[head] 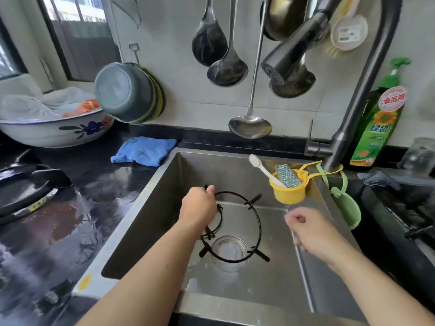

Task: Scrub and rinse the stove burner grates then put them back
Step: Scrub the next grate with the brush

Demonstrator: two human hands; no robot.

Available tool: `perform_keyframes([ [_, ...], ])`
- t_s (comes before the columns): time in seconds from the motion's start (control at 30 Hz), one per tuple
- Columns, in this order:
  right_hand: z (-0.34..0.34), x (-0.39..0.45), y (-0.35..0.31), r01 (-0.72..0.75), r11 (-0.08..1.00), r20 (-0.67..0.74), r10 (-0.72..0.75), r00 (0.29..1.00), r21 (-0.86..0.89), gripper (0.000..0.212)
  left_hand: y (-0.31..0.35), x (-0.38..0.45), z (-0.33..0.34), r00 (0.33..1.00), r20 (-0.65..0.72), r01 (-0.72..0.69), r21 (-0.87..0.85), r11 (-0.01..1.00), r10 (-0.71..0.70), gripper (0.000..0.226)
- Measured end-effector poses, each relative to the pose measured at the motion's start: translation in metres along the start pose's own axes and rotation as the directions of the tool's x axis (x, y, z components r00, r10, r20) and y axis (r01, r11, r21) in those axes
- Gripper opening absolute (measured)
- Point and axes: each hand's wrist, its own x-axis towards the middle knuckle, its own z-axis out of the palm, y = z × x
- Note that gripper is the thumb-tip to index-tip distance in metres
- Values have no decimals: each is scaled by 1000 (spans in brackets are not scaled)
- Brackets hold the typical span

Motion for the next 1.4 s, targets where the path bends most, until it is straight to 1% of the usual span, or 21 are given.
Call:
perform_keyframes([
  [0.03,-1,3,-10,43,998,-72,-46,996,-46,21,-3,1,1,1000,14,7,-2,1000,-7,43],
  [0.1,-2,28,-31,113,965,-107,-141,984,-238,30,-5,1,2,999,35,-11,0,1000,11,45],
  [0.2,0,85,-65,75,834,-177,-202,963,-546,25,-4,2,4,999,44,-20,-12,1000,21,46],
  [0.27,6,115,-77,32,766,-212,-217,953,-642,18,-6,2,6,998,62,-3,-23,1000,4,47],
  [0.33,17,134,-83,-3,721,-226,-213,951,-693,20,-7,3,5,998,68,8,-43,999,-5,47],
  [0.4,23,141,-86,-33,696,-242,-204,949,-717,9,-7,6,5,998,66,16,-48,999,-13,47],
  [0.43,26,144,-88,-47,689,-247,-195,949,-723,5,-7,6,4,998,66,18,-51,999,-15,47],
  [0.57,27,151,-92,-92,700,-255,-132,958,-708,14,-5,6,6,995,94,35,-68,997,-28,46],
  [0.63,25,151,-95,-57,710,-243,-164,956,-702,14,-5,5,6,994,106,48,-75,996,-40,46],
  [0.7,25,144,-103,25,708,-206,-239,949,-706,9,-6,4,5,993,111,55,-72,996,-47,47],
  [0.77,26,131,-113,153,667,-131,-356,925,-729,13,-5,2,4,992,117,55,-75,996,-46,48],
  [0.87,19,87,-125,392,587,-52,-598,800,-708,22,-2,-3,1,993,118,37,-89,995,-26,50],
  [0.9,15,68,-124,460,582,-33,-643,765,-671,21,0,-5,0,993,116,30,-104,994,-18,50],
  [0.93,10,49,-116,503,609,-27,-652,757,-613,22,3,-9,-2,993,114,29,-116,993,-16,49],
  [1.0,8,18,-87,508,729,-57,-595,802,-460,22,7,-15,-5,993,115,42,-169,985,-23,47],
  [1.07,10,0,-52,436,839,-92,-487,869,-326,19,12,-20,-6,994,109,55,-248,967,-29,46],
  [1.13,10,7,-30,334,899,-129,-381,916,-283,15,16,-25,-5,994,109,68,-353,933,-31,43],
  [1.2,6,19,-21,300,883,-176,-380,908,-361,31,19,-26,-2,991,122,99,-481,871,-45,40],
  [1.27,7,24,-17,320,861,-201,-421,884,-396,45,20,-30,-1,987,156,129,-571,810,-48,37],
  [1.33,13,21,-15,361,854,-162,-443,882,-373,56,24,-34,4,983,179,143,-630,763,-36,35],
  [1.4,25,13,-19,417,850,-113,-472,874,-322,59,27,-38,7,980,197,155,-677,720,-26,32],
])
